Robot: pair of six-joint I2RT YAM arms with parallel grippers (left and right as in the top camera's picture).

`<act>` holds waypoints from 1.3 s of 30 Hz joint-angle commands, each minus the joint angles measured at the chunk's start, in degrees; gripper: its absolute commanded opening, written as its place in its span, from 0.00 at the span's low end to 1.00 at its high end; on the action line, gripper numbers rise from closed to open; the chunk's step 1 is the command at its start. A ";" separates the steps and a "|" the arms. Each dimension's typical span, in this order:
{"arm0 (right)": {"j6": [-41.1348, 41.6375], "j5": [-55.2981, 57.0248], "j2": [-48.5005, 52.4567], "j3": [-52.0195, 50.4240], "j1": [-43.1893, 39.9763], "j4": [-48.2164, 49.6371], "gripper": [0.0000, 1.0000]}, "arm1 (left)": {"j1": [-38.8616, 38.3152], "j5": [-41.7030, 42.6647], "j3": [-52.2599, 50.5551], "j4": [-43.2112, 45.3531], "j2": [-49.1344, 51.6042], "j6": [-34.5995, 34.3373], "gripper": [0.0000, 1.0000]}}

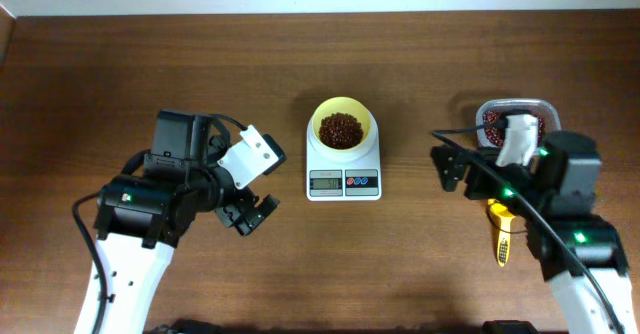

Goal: Scoop item into bowl and weigh 50g on scale

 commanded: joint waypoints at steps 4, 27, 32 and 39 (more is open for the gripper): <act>-0.39 -0.52 7.43 0.85 3.15 -0.24 0.99 | 0.46 0.02 0.74 -0.07 0.09 0.87 0.99; -12.35 -5.79 5.20 0.83 3.98 -5.86 0.99 | 0.46 0.02 0.74 -0.07 0.09 0.87 0.99; -12.31 8.55 0.00 0.39 14.25 -5.90 0.99 | 0.46 0.02 0.74 -0.07 0.09 0.87 0.99; -14.62 9.66 -6.38 0.33 15.78 -6.29 0.99 | 0.46 0.02 0.74 -0.07 0.09 0.87 0.99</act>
